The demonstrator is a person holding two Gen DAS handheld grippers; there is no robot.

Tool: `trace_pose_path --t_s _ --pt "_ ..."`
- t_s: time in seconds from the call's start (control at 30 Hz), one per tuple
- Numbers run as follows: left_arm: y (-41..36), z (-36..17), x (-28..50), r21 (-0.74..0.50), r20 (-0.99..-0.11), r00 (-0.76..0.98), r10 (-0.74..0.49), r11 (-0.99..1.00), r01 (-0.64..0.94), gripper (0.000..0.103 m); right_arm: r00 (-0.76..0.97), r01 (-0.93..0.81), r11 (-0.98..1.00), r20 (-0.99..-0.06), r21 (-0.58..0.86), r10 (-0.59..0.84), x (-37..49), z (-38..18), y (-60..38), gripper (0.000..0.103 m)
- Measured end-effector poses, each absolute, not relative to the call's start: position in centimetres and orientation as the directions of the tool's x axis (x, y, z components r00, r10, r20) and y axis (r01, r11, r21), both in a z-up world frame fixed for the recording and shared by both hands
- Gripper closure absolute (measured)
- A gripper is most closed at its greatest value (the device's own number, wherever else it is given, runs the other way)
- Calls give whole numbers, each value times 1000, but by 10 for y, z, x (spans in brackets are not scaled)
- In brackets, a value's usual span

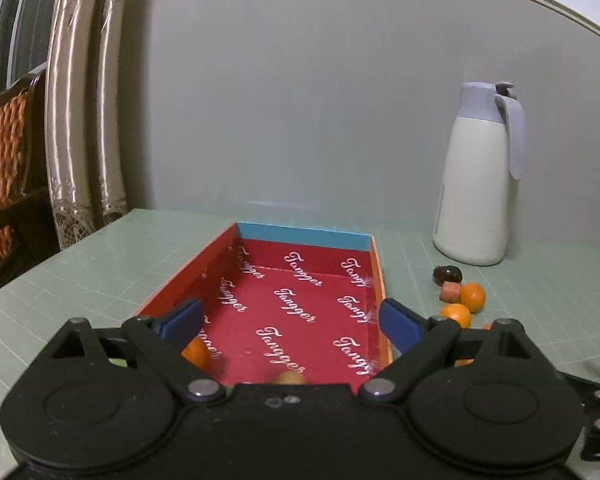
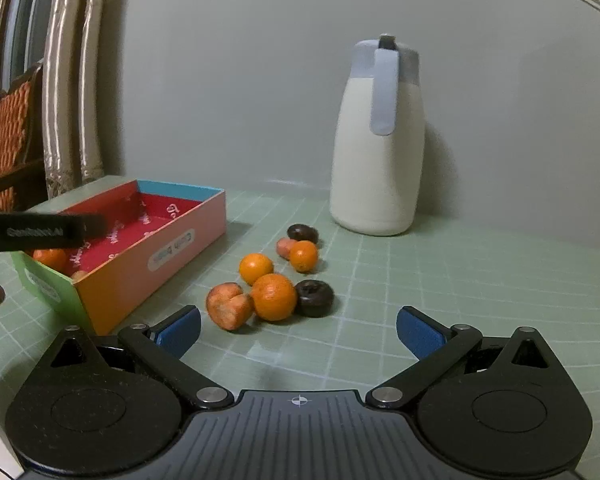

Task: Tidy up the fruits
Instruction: 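Drop the tan fruit into the red box with the left gripper, then grasp the halved orange fruit with the right gripper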

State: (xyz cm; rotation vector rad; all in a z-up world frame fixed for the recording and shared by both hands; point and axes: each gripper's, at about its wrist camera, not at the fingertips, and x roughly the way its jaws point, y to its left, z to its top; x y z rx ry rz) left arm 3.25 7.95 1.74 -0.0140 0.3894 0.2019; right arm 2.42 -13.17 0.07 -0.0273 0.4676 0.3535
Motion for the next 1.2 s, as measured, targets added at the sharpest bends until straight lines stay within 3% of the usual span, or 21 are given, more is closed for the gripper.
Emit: trace_pose_path --t_s 0.5,0.67,0.73,0.8,1.03,1.1,1.2 --pt "103 19 26 -14 -386 902 193 976 -215 10 843 -270 963 -489 -23 225 53 -12 -126 0" --pt "110 20 23 -17 -382 902 203 974 -226 10 816 -348 934 -466 76 342 49 -7 -117 1" --pt "113 20 22 -20 -383 900 207 973 -232 10 806 -370 926 -471 70 358 47 -8 -106 11" --pt "116 21 21 -18 -379 900 214 971 -238 10 783 -381 919 -494 100 378 51 -11 -98 33" --pt "131 21 15 -19 -380 895 233 966 -259 10 756 -368 919 -531 138 383 60 -16 -79 38" --pt "136 21 14 -24 -381 893 239 963 -267 10 747 -362 921 -546 146 380 65 -17 -76 49" --pt "143 21 11 -29 -381 892 244 961 -275 10 737 -348 922 -559 167 380 75 -19 -74 53"
